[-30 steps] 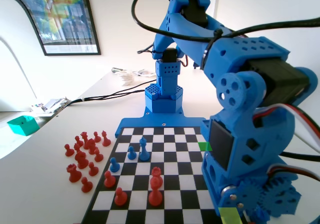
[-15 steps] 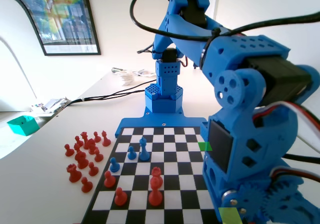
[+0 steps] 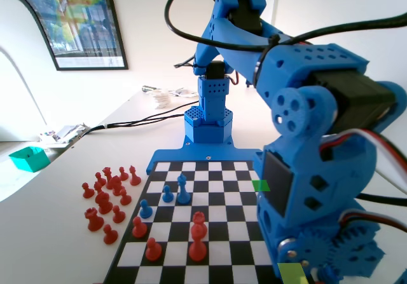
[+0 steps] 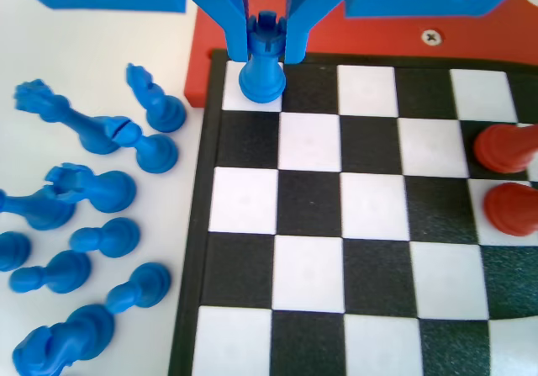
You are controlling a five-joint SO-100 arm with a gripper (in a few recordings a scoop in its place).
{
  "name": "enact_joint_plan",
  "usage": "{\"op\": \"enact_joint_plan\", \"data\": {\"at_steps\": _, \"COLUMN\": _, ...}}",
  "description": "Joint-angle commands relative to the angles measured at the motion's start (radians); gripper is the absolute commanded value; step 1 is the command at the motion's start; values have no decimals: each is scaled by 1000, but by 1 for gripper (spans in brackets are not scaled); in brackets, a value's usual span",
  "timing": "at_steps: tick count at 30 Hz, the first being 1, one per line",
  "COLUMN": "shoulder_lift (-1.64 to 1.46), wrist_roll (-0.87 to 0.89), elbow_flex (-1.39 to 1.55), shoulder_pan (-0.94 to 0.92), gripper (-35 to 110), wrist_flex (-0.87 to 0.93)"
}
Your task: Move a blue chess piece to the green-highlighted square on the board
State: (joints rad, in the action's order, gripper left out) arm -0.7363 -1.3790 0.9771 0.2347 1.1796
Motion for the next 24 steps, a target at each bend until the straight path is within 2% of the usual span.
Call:
{"op": "enact_joint_plan", "data": {"at_steps": 1, "shoulder_lift": -193, "wrist_roll": -11, "elbow_flex": 34, "shoulder_pan": -2, "gripper": 1, "wrist_flex": 23}}
{"op": "enact_joint_plan", "data": {"at_steps": 14, "shoulder_lift": -673, "wrist_roll": 15, "elbow_flex": 574, "shoulder_pan": 51, "gripper": 1, "wrist_flex": 28}}
{"op": "enact_joint_plan", "data": {"at_steps": 24, "shoulder_lift": -953, "wrist_roll": 94, "elbow_flex": 979, "shoulder_pan": 107, "gripper": 1, "wrist_flex": -49}}
